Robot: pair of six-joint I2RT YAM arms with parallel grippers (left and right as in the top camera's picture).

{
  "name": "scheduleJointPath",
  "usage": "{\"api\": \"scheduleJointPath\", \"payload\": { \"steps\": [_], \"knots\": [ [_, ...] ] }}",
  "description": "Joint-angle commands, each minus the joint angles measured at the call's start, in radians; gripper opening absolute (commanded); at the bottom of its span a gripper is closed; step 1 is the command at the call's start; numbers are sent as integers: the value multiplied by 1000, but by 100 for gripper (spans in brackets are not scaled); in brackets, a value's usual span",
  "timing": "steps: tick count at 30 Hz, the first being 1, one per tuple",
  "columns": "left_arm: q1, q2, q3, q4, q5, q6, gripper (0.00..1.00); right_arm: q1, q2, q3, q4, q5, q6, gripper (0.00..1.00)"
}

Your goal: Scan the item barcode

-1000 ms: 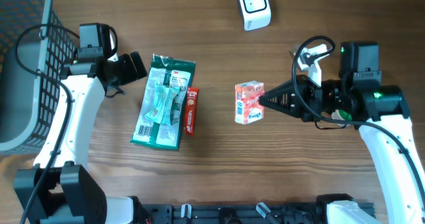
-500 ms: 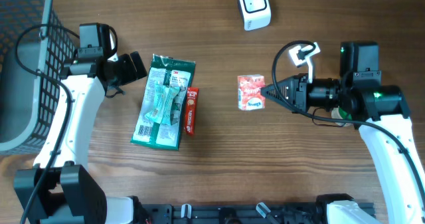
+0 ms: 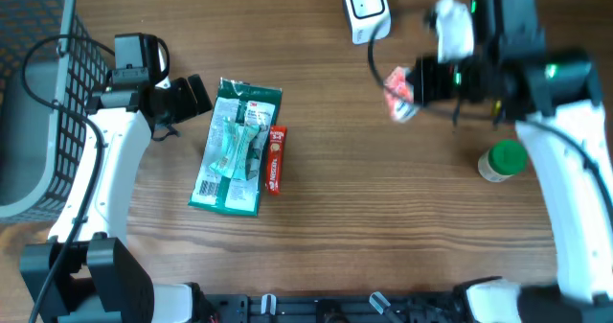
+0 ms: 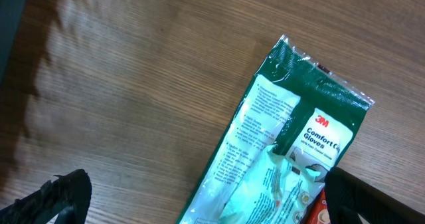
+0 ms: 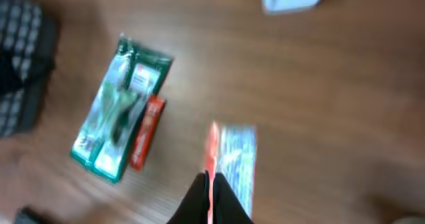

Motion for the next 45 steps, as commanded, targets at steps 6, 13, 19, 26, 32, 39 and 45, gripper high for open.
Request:
{"api": "scheduleJointPath", "payload": {
  "steps": [6, 13, 19, 26, 32, 39, 45],
  "knots": [
    [3, -5, 7, 0, 8, -5, 100, 60, 257, 193, 53, 190, -74, 5],
    [3, -5, 7, 0, 8, -5, 100, 85, 435, 121, -159, 72, 133, 40],
    [3, -5, 7, 0, 8, -5, 100, 167, 452, -157, 50, 47, 303, 44],
    [3, -5, 7, 0, 8, -5, 100, 204, 452, -399, 338, -1, 462, 39],
    [3, -5, 7, 0, 8, -5, 100, 209, 452, -410, 359, -50, 565, 31],
    [3, -5, 7, 0, 8, -5, 100, 231, 452, -458, 437, -67, 565, 37],
    [3, -5, 7, 0, 8, -5, 100, 231, 454, -583, 579, 72, 682, 33]
  ]
}}
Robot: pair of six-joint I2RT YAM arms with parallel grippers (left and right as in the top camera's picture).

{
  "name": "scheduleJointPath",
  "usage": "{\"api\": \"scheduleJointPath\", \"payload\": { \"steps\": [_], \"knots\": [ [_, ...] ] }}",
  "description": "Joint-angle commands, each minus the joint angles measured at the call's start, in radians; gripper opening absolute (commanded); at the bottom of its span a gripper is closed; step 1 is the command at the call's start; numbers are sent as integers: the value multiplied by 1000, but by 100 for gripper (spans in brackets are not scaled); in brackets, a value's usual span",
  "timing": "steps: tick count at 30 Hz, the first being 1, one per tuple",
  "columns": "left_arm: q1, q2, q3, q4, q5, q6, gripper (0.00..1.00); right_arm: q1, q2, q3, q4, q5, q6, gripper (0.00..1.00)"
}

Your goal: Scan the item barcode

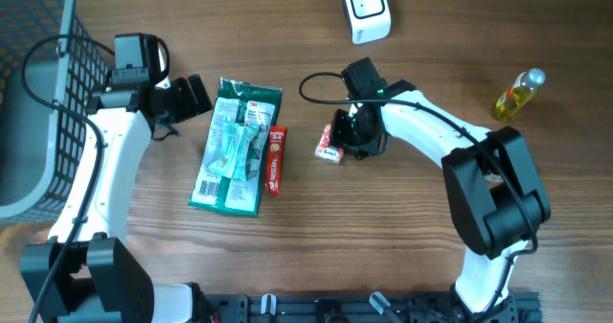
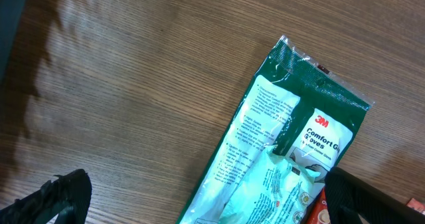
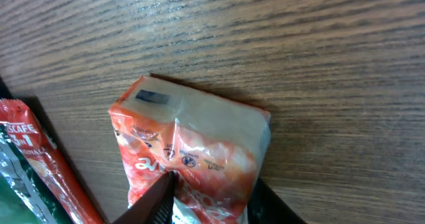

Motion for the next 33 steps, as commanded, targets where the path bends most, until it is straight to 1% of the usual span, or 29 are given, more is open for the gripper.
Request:
{"api": "scheduleJointPath", "payload": {
  "steps": [1, 3, 5, 6, 7, 9, 10, 11, 12, 13, 15, 16, 18, 19, 21, 22, 25, 27, 30, 32, 33],
  "knots": [
    [3, -5, 8, 0, 8, -5, 100, 2, 18, -44, 9, 119, 64, 28],
    [3, -5, 8, 0, 8, -5, 100, 2, 18, -40, 14, 119, 63, 23],
    [3, -5, 8, 0, 8, -5, 100, -1, 18, -40, 34, 120, 1, 16],
    [3, -5, 8, 0, 8, -5, 100, -2, 18, -40, 43, 120, -35, 4],
    [3, -5, 8, 0, 8, -5, 100, -3, 16, -39, 53, 120, -73, 4],
    [3, -5, 8, 0, 8, -5, 100, -29, 2, -3, 50, 118, -97, 4],
    [3, -5, 8, 0, 8, -5, 100, -44, -10, 26, 38, 102, -154, 4],
    [3, -5, 8, 0, 8, -5, 100, -62, -31, 71, 13, 47, -277, 4],
    [3, -5, 8, 0, 8, -5, 100, -79, -58, 118, -16, 22, -360, 4],
    [3, -5, 8, 0, 8, -5, 100, -87, -77, 145, -38, 34, -380, 4],
    [3, -5, 8, 0, 8, -5, 100, -92, -122, 218, -113, 119, -459, 4],
    [3, -5, 8, 0, 8, -5, 100, -92, -133, 267, -167, 198, -464, 4],
    [3, -5, 8, 0, 8, -5, 100, -92, -135, 420, -304, 294, -538, 4],
    [3, -5, 8, 0, 8, -5, 100, -92, -135, 497, -351, 300, -589, 4],
    [3, -5, 8, 0, 8, -5, 100, -92, -135, 590, -394, 322, -680, 4],
    [3, -5, 8, 0, 8, -5, 100, -92, -135, 619, -391, 381, -726, 4],
    [3, -5, 8, 0, 8, -5, 100, -92, -121, 609, -283, 499, -888, 4],
    [3, -5, 8, 0, 8, -5, 100, -92, -98, 608, -206, 539, -948, 4],
    [3, -5, 8, 0, 8, -5, 100, -91, -30, 608, -35, 673, -994, 4],
    [3, -5, 8, 0, 8, -5, 100, -91, 21, 608, 54, 722, -1076, 4],
    [3, -5, 8, 0, 8, -5, 100, -91, 51, 608, 95, 722, -1146, 4]
  ]
}}
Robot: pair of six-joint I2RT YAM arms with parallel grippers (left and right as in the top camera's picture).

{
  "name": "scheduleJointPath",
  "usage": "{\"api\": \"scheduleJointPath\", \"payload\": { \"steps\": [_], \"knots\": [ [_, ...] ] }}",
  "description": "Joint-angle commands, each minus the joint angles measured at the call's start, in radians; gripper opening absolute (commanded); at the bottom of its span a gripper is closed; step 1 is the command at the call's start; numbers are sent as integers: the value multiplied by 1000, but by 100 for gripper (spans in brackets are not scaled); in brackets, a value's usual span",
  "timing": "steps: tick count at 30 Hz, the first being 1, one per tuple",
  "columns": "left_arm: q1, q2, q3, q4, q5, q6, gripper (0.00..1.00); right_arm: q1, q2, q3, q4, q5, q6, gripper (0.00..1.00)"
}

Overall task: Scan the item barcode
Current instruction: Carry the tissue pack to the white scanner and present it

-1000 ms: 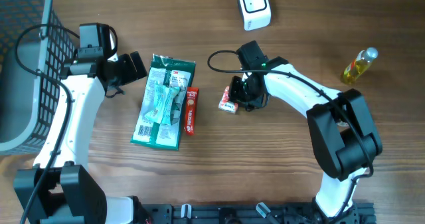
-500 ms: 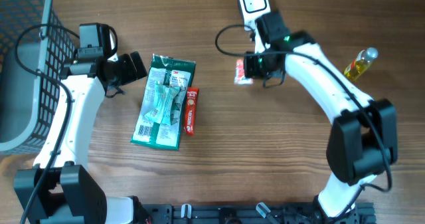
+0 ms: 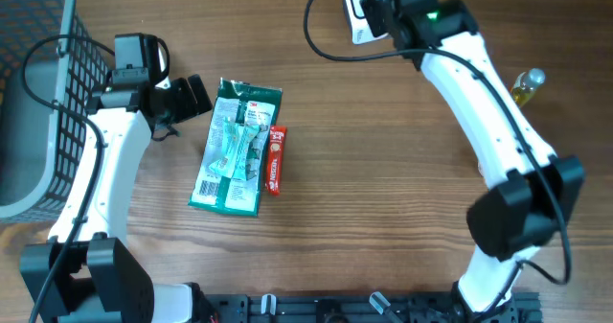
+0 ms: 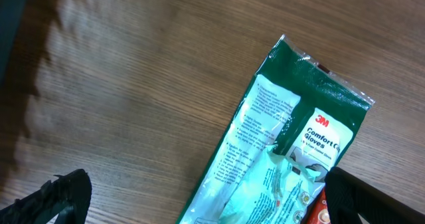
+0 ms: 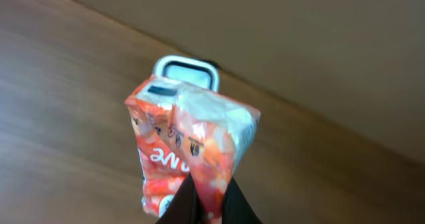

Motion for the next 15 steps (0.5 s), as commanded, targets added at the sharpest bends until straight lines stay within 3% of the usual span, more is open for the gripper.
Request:
{"api": "scheduleJointPath", "payload": {
  "steps": [1, 7, 15],
  "knots": [
    [3, -5, 8, 1, 8, -5, 100, 6, 100, 2, 88, 94, -196, 4],
    [3, -5, 8, 1, 8, -5, 100, 12, 251, 2, 355, 249, -398, 4],
    [3, -5, 8, 1, 8, -5, 100, 47, 388, 2, 563, 327, -705, 4]
  ]
}}
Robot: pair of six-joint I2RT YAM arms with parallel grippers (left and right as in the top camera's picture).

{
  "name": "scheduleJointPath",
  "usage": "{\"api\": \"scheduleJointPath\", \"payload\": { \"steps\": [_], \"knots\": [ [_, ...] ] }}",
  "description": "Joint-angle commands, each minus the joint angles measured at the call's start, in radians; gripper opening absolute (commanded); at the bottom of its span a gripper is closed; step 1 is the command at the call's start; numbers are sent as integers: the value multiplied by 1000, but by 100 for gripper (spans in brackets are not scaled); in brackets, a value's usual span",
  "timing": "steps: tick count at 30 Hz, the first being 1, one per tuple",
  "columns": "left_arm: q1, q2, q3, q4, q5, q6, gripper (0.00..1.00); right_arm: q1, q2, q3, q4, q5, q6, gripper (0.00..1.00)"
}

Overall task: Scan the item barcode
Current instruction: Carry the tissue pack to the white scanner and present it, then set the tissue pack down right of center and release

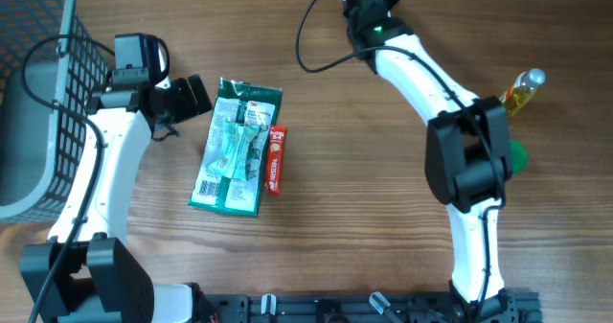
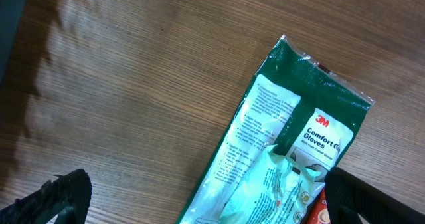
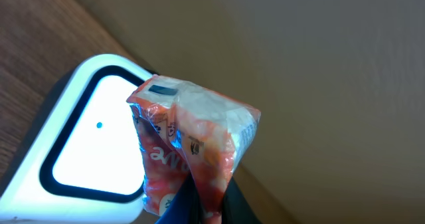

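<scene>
An orange-red snack packet (image 3: 189, 144) hangs pinched in my right gripper (image 3: 206, 204), which is shut on its lower end. Right behind it stands the white barcode scanner (image 3: 80, 151), its bright window facing the packet. In the overhead view the right gripper sits at the table's far edge and covers most of the scanner. My left gripper (image 2: 206, 207) is open, with a black finger on either side of the green glove pack (image 2: 285, 131). In the overhead view it hovers at that pack's top left corner (image 1: 187, 95).
A red stick sachet (image 1: 275, 158) lies against the green glove pack (image 1: 238, 146). A dark mesh basket (image 1: 29, 93) fills the left edge. An oil bottle (image 1: 522, 91) lies at the right, and a green-topped thing (image 1: 517, 155) peeks from behind the right arm.
My right gripper, still shut on the packet, has moved closer to the scanner; the scanner's window now fills the space behind the packet. The left arm has not moved.
My right gripper first held the packet in the air over the right of the table. Then the packet lay on the table beside the red sachet, with the gripper at it. After that it was raised near the scanner, and now it hangs right before the window.
</scene>
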Motion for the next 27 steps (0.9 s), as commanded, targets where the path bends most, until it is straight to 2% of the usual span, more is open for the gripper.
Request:
{"api": "scheduleJointPath", "payload": {
  "steps": [1, 8, 10, 13, 14, 15, 17, 20, 22, 24, 27],
  "knots": [
    [3, -5, 7, 3, 8, -5, 100, 16, 67, 4, 59, 59, -150, 4],
    [3, -5, 7, 3, 8, -5, 100, 16, 77, 4, 133, 89, -123, 4],
    [3, -5, 7, 3, 8, -5, 100, 18, 9, 4, 122, 112, -46, 4],
    [3, -5, 7, 3, 8, -5, 100, 18, -121, 4, 13, 89, 68, 4],
    [3, -5, 7, 3, 8, -5, 100, 18, -171, 4, -48, 67, 113, 4],
    [3, -5, 7, 3, 8, -5, 100, 16, -272, 4, -199, 30, 236, 4],
    [3, -5, 7, 3, 8, -5, 100, 7, -371, 4, -400, -68, 391, 4],
    [3, -5, 7, 3, 8, -5, 100, -71, -510, 4, -816, -451, 711, 4],
    [3, -5, 7, 3, 8, -5, 100, -137, -518, 3, -1029, -610, 838, 4],
    [3, -5, 7, 3, 8, -5, 100, -194, -507, -34, -1141, -657, 928, 4],
    [3, -5, 7, 3, 8, -5, 100, -255, -507, -208, -1106, -657, 962, 5]
  ]
}}
